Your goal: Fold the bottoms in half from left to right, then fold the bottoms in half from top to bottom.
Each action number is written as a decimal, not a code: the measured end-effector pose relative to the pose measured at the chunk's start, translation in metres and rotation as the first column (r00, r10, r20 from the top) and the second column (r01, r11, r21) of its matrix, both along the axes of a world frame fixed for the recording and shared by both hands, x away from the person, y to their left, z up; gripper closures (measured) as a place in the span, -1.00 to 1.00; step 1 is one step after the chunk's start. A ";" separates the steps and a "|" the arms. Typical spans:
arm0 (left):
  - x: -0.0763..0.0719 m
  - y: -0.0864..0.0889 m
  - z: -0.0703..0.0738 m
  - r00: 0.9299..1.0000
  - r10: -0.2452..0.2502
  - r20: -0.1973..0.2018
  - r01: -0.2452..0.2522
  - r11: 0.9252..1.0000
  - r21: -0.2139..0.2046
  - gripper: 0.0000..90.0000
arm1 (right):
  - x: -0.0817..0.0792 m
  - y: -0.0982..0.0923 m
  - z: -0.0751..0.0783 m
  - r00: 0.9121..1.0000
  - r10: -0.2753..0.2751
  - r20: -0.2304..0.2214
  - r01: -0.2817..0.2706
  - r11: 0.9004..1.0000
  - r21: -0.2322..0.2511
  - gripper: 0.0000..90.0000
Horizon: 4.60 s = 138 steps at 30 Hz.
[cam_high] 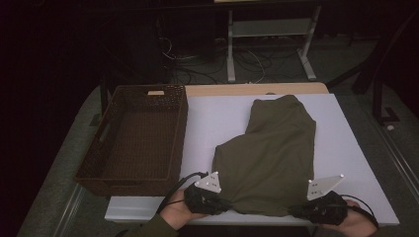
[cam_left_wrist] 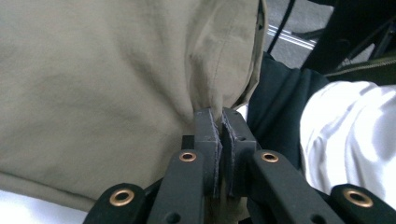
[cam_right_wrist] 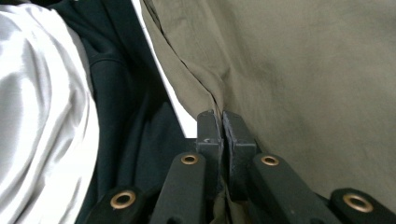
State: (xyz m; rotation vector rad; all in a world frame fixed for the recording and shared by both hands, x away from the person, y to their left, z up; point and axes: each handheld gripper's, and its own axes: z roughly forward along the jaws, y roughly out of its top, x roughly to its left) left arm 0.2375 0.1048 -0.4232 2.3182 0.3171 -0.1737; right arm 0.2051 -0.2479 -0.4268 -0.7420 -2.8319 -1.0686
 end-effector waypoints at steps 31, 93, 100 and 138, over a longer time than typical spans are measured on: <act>-0.018 -0.003 -0.008 0.998 -0.063 -0.018 0.062 0.996 -0.071 -0.07 | -0.014 -0.004 0.003 0.999 -0.013 0.046 0.009 0.996 0.085 0.13; 0.041 0.007 -0.015 0.948 0.306 0.092 -0.293 0.947 -0.132 -1.00 | 0.078 -0.006 0.006 0.901 -0.406 0.152 0.371 0.903 0.216 -0.31; 0.040 0.006 -0.016 0.946 0.312 0.091 -0.299 0.945 -0.132 -1.00 | 0.087 -0.011 0.005 0.892 -0.431 0.136 0.394 0.889 0.233 -0.31; 0.041 0.010 -0.014 0.939 0.333 0.083 -0.318 0.936 -0.154 -1.00 | 0.127 -0.028 0.004 0.848 -0.516 0.120 0.473 0.840 0.268 -0.31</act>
